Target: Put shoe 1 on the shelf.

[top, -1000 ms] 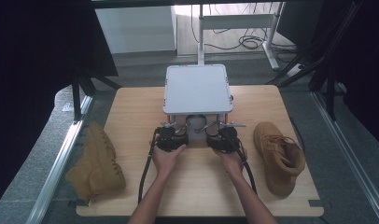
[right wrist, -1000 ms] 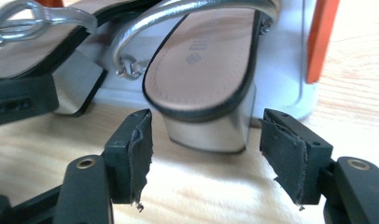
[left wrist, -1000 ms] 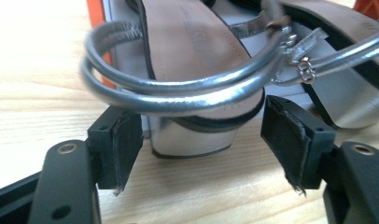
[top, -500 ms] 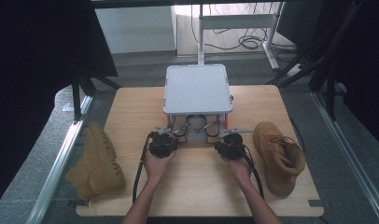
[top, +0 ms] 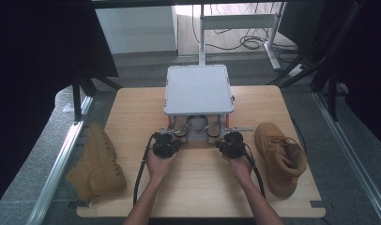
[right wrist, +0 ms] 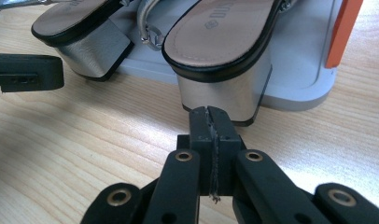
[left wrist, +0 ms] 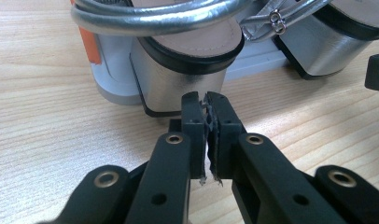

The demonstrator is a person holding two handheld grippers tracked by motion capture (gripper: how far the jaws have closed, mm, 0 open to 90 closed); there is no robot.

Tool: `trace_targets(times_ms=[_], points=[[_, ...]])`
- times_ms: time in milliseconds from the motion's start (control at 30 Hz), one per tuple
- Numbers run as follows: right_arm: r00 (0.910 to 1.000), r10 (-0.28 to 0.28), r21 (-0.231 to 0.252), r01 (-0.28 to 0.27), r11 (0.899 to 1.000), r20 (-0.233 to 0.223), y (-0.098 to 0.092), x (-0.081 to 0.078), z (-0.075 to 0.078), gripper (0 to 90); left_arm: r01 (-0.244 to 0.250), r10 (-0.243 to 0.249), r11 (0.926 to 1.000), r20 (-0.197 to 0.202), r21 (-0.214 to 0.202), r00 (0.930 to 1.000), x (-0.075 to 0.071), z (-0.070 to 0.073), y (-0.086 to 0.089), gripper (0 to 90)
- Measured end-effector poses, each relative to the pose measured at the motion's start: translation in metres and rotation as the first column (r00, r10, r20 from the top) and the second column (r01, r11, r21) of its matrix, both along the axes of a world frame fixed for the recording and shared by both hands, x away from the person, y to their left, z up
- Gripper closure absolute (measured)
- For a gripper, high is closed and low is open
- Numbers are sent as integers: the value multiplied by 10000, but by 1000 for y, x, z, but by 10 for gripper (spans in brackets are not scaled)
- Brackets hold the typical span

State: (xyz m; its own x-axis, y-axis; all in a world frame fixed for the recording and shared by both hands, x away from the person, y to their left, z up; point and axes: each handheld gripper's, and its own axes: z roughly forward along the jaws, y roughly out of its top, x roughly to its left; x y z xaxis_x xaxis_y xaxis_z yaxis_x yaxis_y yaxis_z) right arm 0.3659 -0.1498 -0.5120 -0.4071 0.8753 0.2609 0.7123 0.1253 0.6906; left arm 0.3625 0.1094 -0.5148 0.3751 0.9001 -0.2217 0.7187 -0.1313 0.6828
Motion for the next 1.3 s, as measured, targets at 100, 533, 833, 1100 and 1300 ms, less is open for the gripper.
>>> trace_targets(times_ms=[100, 533, 833, 1100, 1300], points=[[10000, -63, -41, 63, 10000, -67, 1, 2, -1, 892, -46, 46, 10000, -76, 8, 10000, 3, 0, 0, 877], [9998, -179, 116, 179, 9998, -19, 5, 7, -3, 892, -6, 4, 9999, -201, -122, 9998, 9, 1, -7, 890], [9993, -362, 170, 362, 9992, -2, 8, 13, -4, 892, -165, 157, 9995, -259, -284, 9995, 16, 0, -8, 891], [9988, -479, 320, 476, 9984, 62, 9, 18, -6, 892, -275, 266, 9989, -254, -378, 9993, 21, -1, -9, 891], [9984, -555, 372, 550, 9978, 126, 9, 19, -7, 892, -346, 332, 9982, -299, -481, 9990, 22, -1, -11, 888]])
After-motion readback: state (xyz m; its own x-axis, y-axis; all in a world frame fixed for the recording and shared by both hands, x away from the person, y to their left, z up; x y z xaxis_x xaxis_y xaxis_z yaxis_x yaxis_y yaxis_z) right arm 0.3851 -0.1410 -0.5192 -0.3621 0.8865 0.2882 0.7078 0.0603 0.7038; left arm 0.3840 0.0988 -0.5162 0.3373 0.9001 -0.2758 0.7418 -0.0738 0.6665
